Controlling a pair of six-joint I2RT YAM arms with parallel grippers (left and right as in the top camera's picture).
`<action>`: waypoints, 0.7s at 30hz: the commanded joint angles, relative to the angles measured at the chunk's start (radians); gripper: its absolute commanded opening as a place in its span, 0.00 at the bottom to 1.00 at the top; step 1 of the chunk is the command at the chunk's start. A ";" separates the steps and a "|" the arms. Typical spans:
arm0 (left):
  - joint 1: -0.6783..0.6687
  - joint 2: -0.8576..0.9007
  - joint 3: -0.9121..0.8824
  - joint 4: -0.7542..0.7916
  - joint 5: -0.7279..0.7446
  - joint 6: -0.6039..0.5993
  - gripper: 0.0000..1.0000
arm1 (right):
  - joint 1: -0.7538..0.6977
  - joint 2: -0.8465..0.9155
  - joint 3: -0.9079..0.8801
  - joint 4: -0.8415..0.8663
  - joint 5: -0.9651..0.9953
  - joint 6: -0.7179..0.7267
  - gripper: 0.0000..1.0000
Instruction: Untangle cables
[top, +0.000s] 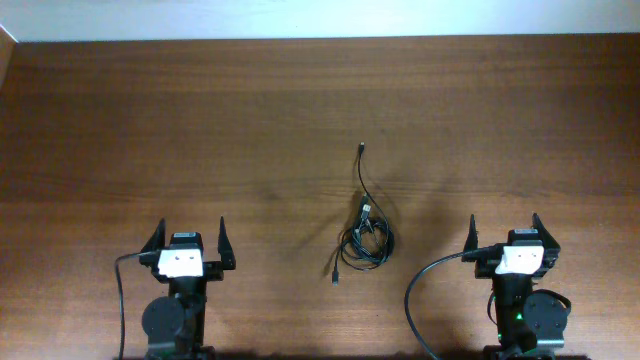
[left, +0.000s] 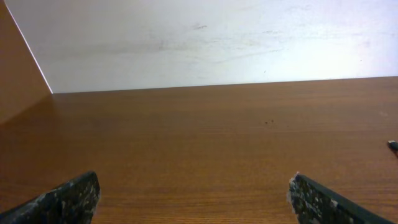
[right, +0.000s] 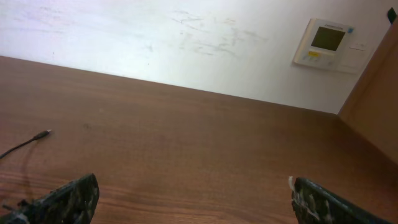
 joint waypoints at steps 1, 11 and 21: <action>0.005 -0.004 -0.005 -0.002 -0.007 0.016 0.99 | 0.033 -0.006 -0.005 -0.010 -0.006 0.004 0.98; 0.005 -0.004 -0.005 -0.002 -0.007 0.016 0.99 | 0.045 0.008 -0.005 -0.010 -0.006 0.004 0.98; 0.005 -0.004 -0.005 -0.002 -0.007 0.016 0.99 | 0.045 0.008 -0.005 -0.010 -0.006 0.004 0.98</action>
